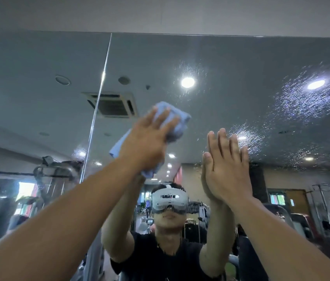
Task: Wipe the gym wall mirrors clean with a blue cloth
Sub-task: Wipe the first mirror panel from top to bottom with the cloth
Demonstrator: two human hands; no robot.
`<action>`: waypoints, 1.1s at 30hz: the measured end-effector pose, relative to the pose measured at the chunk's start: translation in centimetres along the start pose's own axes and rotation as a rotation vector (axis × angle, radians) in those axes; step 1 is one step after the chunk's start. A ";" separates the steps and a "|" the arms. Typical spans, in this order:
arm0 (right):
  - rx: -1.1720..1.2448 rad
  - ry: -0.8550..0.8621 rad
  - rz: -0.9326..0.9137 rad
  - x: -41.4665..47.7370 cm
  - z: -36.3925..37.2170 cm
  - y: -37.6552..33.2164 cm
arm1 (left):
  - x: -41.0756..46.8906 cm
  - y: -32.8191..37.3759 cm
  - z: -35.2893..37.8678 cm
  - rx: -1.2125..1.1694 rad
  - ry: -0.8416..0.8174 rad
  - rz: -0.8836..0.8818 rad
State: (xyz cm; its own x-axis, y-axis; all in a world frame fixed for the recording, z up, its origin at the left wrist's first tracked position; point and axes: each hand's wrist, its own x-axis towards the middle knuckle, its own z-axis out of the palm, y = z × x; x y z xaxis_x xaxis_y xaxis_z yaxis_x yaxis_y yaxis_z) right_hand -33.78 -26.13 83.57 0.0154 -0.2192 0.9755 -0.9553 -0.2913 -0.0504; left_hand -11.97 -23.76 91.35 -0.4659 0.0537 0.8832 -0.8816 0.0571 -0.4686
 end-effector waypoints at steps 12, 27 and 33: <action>-0.015 0.036 -0.036 0.9 0.6 1.4 | -7.2 -5.4 -1.8 -0.039 -0.045 -0.417; 0.013 0.085 -0.039 -0.3 -3.2 11.7 | 7.8 9.1 3.2 0.009 -0.028 0.074; 0.023 0.053 -0.050 -0.6 -1.8 12.4 | -6.8 7.8 0.3 0.003 -0.112 0.227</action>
State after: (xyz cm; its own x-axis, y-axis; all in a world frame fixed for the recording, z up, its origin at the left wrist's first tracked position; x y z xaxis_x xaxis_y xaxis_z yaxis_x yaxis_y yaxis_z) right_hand -46.11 -27.95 82.78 0.0471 -0.1543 0.9869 -0.9466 -0.3225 -0.0052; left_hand -15.66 -24.00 81.71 -0.6573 -0.0464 0.7522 -0.7536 0.0530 -0.6552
